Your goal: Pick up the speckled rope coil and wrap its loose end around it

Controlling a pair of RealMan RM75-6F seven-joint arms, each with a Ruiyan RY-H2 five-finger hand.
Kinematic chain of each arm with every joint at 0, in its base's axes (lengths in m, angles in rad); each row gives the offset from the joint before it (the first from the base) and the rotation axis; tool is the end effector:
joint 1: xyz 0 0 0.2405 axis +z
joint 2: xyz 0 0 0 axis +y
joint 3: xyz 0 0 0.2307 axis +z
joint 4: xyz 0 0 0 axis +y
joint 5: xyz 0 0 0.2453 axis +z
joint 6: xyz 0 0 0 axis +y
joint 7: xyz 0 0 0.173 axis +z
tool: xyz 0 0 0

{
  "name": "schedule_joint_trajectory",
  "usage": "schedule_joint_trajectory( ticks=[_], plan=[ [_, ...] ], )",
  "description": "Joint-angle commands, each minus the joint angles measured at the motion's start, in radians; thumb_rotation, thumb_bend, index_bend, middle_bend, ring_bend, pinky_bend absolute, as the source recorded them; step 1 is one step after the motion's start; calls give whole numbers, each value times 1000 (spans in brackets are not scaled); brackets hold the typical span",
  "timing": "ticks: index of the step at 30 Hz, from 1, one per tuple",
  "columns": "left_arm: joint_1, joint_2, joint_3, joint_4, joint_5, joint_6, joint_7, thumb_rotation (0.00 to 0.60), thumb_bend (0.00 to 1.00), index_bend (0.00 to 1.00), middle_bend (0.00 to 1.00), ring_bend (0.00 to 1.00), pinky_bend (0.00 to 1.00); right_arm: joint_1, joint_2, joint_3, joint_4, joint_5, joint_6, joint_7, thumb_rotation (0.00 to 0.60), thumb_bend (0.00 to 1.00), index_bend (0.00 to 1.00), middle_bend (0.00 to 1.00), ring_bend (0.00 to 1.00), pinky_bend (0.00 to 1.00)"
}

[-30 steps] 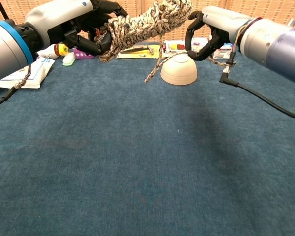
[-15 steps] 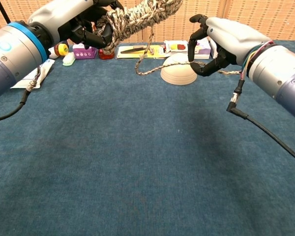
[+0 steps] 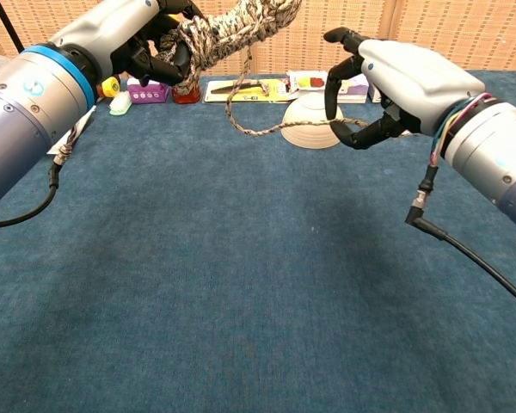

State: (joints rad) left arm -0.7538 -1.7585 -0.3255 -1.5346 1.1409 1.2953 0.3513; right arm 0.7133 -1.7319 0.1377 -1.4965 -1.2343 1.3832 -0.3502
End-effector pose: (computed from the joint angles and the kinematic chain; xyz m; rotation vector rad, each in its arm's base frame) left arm -0.0302 0.3521 -0.0395 -1.5091 -0.9910 -1.3696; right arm -0.0708 -0.3209 -0.0536 1.6202 -0.8543 1.2762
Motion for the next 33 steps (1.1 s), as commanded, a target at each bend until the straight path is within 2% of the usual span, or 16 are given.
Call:
schedule_joint_trajectory(
  ticks=[1,5,20,28,33],
  plan=[
    [0,-13,-3,12,-13,6,22,600,650,782,585,572,677,-17,14,-16,-40,-55,23,0,600,494,760,0,0,0],
    [8,-19,-3,28,-20,18,36,600,650,783,586,574,677,-34,25,-15,-64,-100,42,6,600,495,761,0,0,0],
    [1,-33,-15,103,-29,2,48,600,649,793,591,578,677,-56,26,6,-106,-163,20,9,600,495,763,0,0,0],
    [-17,-65,-18,167,-28,-16,57,600,649,794,593,580,677,-56,46,23,-226,-182,-2,-31,600,494,763,0,0,0],
    [-27,-91,8,200,-22,-25,108,600,649,801,600,588,677,-38,49,57,-340,-168,-35,-87,600,495,763,0,0,0]
  ],
)
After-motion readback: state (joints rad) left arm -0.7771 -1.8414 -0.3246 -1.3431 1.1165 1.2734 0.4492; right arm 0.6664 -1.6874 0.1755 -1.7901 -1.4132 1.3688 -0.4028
